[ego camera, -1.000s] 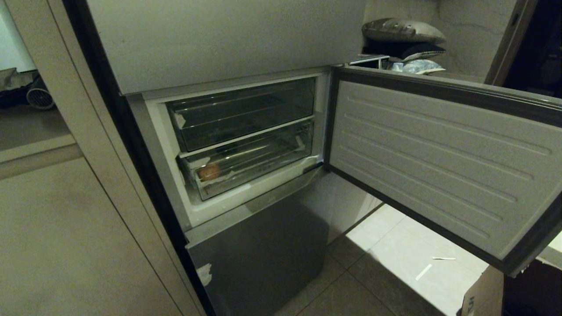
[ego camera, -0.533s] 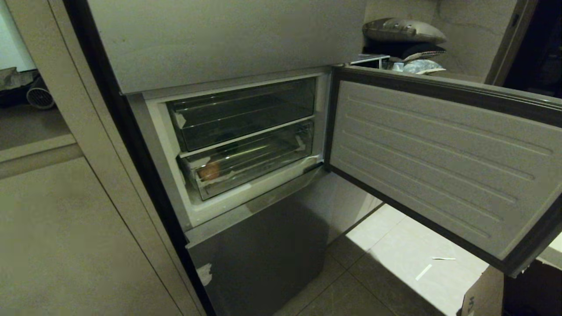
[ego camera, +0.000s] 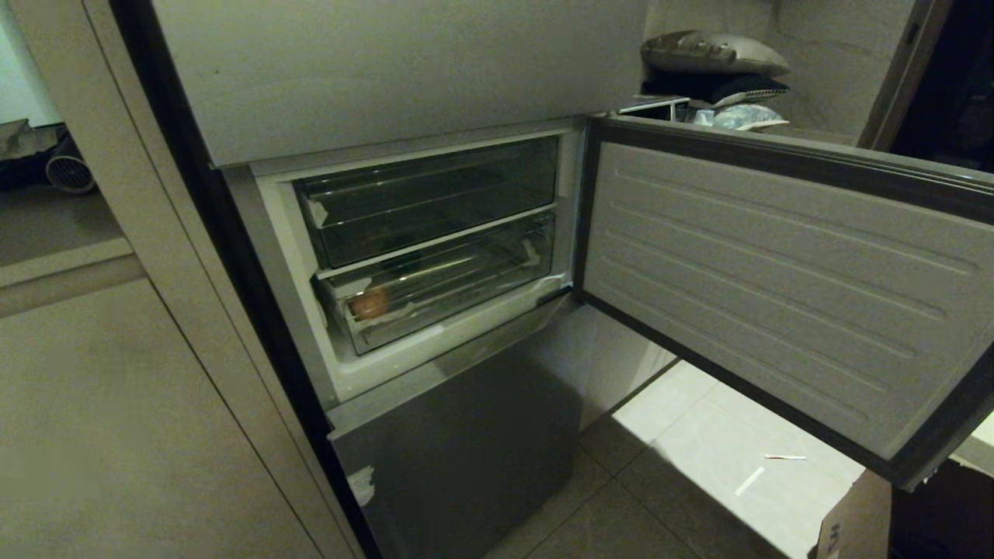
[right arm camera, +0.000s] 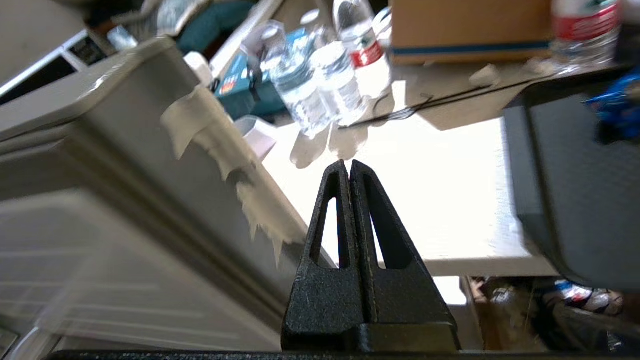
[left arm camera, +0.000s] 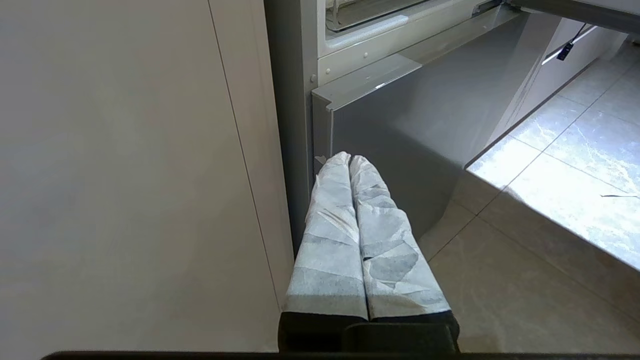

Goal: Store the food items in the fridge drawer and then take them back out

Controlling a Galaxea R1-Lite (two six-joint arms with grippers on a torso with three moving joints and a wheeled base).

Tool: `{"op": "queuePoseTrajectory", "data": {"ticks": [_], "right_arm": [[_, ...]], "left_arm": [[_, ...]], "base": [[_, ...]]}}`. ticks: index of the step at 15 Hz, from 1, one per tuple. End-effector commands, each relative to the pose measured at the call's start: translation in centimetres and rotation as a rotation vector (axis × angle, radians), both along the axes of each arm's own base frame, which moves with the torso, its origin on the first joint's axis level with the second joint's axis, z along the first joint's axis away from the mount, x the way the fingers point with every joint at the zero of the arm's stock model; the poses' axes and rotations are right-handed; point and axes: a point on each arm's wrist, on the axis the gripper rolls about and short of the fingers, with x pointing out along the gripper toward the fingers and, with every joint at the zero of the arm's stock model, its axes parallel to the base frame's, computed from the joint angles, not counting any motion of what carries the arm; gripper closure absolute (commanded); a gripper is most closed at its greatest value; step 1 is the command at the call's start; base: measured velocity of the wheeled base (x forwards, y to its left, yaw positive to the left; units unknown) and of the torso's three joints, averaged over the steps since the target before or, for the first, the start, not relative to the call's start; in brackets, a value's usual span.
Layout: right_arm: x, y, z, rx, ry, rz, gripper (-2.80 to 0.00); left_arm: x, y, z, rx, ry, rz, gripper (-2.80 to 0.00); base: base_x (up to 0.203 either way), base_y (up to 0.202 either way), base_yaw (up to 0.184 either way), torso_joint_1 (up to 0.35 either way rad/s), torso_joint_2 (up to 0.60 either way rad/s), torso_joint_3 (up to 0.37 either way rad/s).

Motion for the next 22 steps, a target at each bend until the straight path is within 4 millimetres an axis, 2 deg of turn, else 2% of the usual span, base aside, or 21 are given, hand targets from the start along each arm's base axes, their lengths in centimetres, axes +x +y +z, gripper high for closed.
{"op": "queuePoseTrajectory", "data": {"ticks": [1,4,8,18,22], "right_arm": [[2.4,-2.5,-0.4,0.054,0.046,0.036,0.00],[4.5,-3.7,0.3,0.060,0.052,0.105,0.00],[5.9,-3.6,0.5,0.063,0.053,0.187,0.00],[6.8,-4.2,1.0,0.062,0.046,0.238,0.00],[6.5,-3.9,0.8,0.060,0.048,0.277,0.00]], "left_arm": [[0.0,0.0,0.0,0.000,0.000,0.001,0.00],[0.0,0.0,0.0,0.000,0.001,0.001,0.00],[0.0,0.0,0.0,0.000,0.001,0.000,0.00],[0.0,0.0,0.0,0.000,0.001,0.001,0.00],[0.0,0.0,0.0,0.000,0.001,0.001,0.00]], "base": [[0.000,0.000,0.000,0.000,0.00,0.000],[0.000,0.000,0.000,0.000,0.00,0.000],[0.000,0.000,0.000,0.000,0.00,0.000],[0.000,0.000,0.000,0.000,0.00,0.000],[0.000,0.000,0.000,0.000,0.00,0.000]]}}
